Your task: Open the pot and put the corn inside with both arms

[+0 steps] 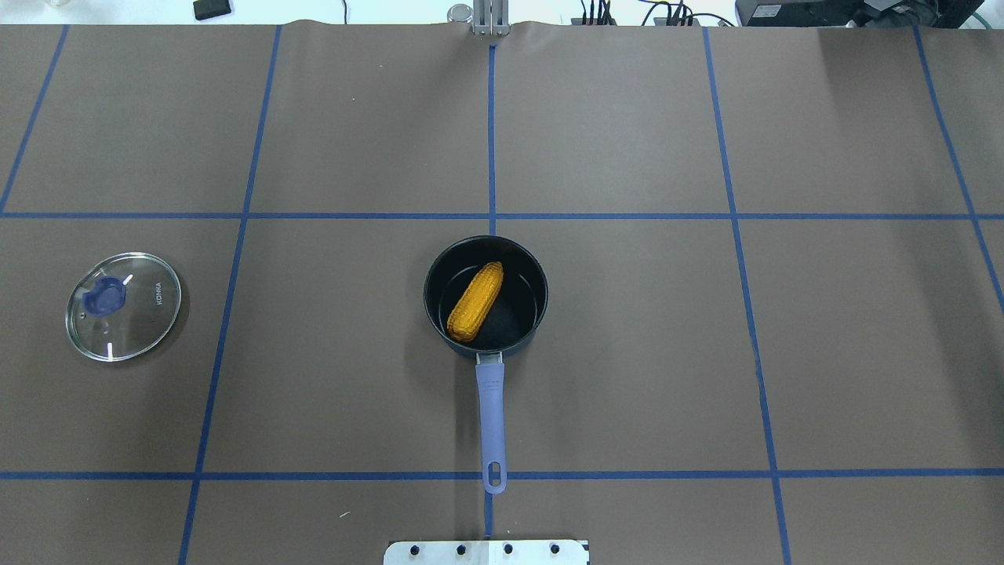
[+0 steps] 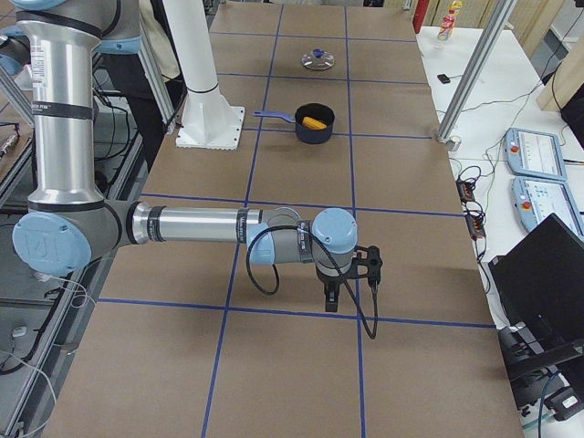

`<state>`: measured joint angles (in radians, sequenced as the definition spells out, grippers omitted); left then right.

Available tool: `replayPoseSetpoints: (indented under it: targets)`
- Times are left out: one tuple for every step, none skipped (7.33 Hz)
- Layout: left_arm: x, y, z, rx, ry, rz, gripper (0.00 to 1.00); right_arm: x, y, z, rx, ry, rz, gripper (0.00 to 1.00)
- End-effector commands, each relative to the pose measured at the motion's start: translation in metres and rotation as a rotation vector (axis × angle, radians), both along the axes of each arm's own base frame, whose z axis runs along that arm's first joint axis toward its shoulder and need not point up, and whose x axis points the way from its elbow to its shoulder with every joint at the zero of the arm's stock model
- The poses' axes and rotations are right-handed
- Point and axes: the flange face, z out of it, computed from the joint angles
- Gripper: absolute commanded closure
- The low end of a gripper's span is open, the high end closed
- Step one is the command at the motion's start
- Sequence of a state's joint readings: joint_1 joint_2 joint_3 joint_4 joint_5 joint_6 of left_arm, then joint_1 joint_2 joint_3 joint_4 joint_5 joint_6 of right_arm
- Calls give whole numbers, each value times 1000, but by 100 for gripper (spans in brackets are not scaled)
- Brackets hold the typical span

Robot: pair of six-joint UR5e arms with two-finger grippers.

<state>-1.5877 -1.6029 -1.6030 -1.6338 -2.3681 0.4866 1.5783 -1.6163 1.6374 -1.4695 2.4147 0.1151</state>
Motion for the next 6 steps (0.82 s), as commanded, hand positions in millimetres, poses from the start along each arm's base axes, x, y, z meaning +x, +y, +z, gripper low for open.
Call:
replayPoseSetpoints:
  targets:
    - [0, 0, -1, -1, 1, -2, 2, 0, 3, 5, -10, 2, 0, 0]
    - [0, 0, -1, -2, 1, -3, 2, 1, 4, 6, -13, 0, 2, 0]
    - [0, -1, -1, -2, 1, -3, 2, 1, 6, 6, -15, -2, 3, 0]
    - [0, -1, -1, -3, 1, -3, 2, 1, 7, 8, -18, 0, 3, 0]
    - [0, -1, 0, -4, 1, -2, 2, 0, 7, 6, -15, 0, 1, 0]
    - [0, 0, 1, -6, 1, -3, 2, 0, 6, 5, -12, 0, 1, 0]
